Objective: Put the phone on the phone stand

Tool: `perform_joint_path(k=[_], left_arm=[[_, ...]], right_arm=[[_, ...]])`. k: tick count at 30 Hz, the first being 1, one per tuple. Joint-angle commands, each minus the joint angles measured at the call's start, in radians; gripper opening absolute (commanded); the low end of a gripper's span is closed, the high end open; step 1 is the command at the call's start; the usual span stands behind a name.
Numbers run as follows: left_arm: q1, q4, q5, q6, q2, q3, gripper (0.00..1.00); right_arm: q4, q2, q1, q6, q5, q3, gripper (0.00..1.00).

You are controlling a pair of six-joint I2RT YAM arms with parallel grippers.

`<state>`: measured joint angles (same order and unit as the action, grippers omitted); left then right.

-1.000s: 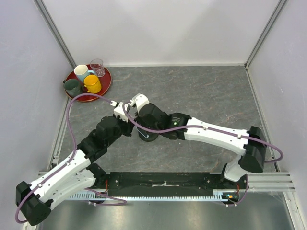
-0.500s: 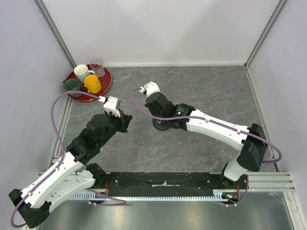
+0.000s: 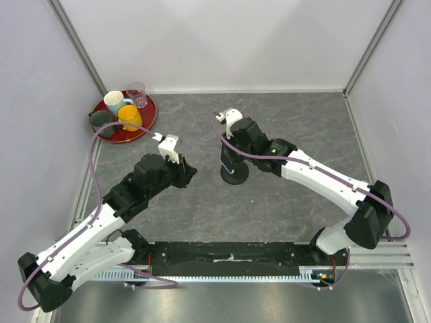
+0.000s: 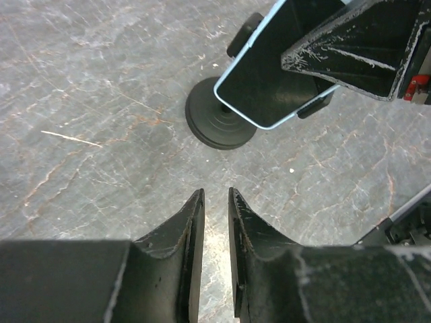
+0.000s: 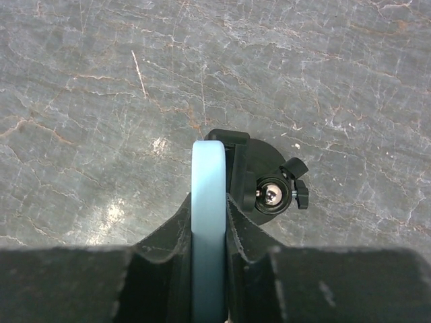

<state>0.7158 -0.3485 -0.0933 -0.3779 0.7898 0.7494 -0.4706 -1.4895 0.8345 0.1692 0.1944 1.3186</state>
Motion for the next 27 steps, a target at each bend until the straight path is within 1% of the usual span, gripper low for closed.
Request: perform_joint_path(k=[1, 2, 5, 6, 7, 9, 10, 11, 12, 13, 15, 16, 17, 18, 19, 20, 21, 22, 25, 27], left_arm=[[0.005, 0.045, 0.084, -0.049, 0.025, 0.047, 0.27], [0.004, 0.054, 0.089, -0.050, 0.029, 0.042, 0.27], [0.004, 0.081, 0.148, -0.059, 0.043, 0.031, 0.30], [0.004, 0.091, 0.162, -0.059, 0.048, 0.030, 0.31], [0.004, 0.098, 0.197, -0.059, 0.058, 0.027, 0.35], [0.001, 0.121, 0.236, -0.055, 0.071, 0.027, 0.39], [-0.001, 0.124, 0.278, -0.050, 0.092, 0.034, 0.43], [-0.007, 0.125, 0.300, -0.041, 0.103, 0.042, 0.44], [-0.013, 0.121, 0.320, -0.035, 0.115, 0.048, 0.46], [-0.019, 0.117, 0.363, -0.026, 0.135, 0.066, 0.50], [-0.067, 0.094, 0.409, -0.018, 0.161, 0.090, 0.54], [-0.093, 0.092, 0.473, -0.019, 0.172, 0.105, 0.57], [-0.152, 0.094, 0.509, -0.030, 0.192, 0.110, 0.58], [-0.185, 0.108, 0.544, -0.039, 0.198, 0.111, 0.59], [-0.218, 0.120, 0.614, -0.050, 0.204, 0.108, 0.61], [-0.275, 0.137, 0.647, -0.074, 0.213, 0.107, 0.61], [-0.295, 0.169, 0.674, -0.085, 0.218, 0.102, 0.61], [-0.309, 0.184, 0.713, -0.093, 0.224, 0.102, 0.62], [-0.323, 0.235, 0.754, -0.111, 0.264, 0.107, 0.63], [-0.322, 0.288, 0.793, -0.118, 0.298, 0.102, 0.67]], right_arm=[[-0.037, 0.044, -0.020, 0.021, -0.006, -0.010, 0.29], [-0.039, 0.046, -0.026, 0.023, -0.009, -0.013, 0.29], [-0.039, 0.051, -0.035, 0.029, -0.019, -0.021, 0.37], [-0.039, 0.052, -0.035, 0.026, -0.023, -0.024, 0.44], [-0.039, 0.061, -0.038, 0.026, -0.021, -0.027, 0.47], [-0.039, 0.075, -0.041, 0.017, -0.029, -0.033, 0.53], [-0.039, 0.080, -0.047, 0.015, -0.032, -0.035, 0.54], [-0.040, 0.081, -0.051, 0.013, -0.047, -0.036, 0.56], [-0.040, 0.090, -0.055, 0.007, -0.055, -0.041, 0.59], [-0.046, 0.095, -0.063, 0.006, -0.059, -0.045, 0.62], [-0.049, 0.121, -0.077, -0.005, -0.091, -0.062, 0.65], [-0.048, 0.129, -0.095, -0.011, -0.111, -0.071, 0.66], [-0.045, 0.138, -0.109, -0.016, -0.130, -0.081, 0.66], [-0.040, 0.150, -0.121, -0.023, -0.179, -0.099, 0.66], [-0.033, 0.156, -0.144, -0.034, -0.193, -0.108, 0.65], [-0.031, 0.159, -0.156, -0.040, -0.193, -0.114, 0.63], [-0.031, 0.163, -0.167, -0.049, -0.243, -0.119, 0.61], [-0.030, 0.163, -0.184, -0.059, -0.254, -0.119, 0.60], [-0.034, 0.156, -0.213, -0.103, -0.276, -0.110, 0.58], [-0.049, 0.144, -0.236, -0.160, -0.303, -0.088, 0.57]])
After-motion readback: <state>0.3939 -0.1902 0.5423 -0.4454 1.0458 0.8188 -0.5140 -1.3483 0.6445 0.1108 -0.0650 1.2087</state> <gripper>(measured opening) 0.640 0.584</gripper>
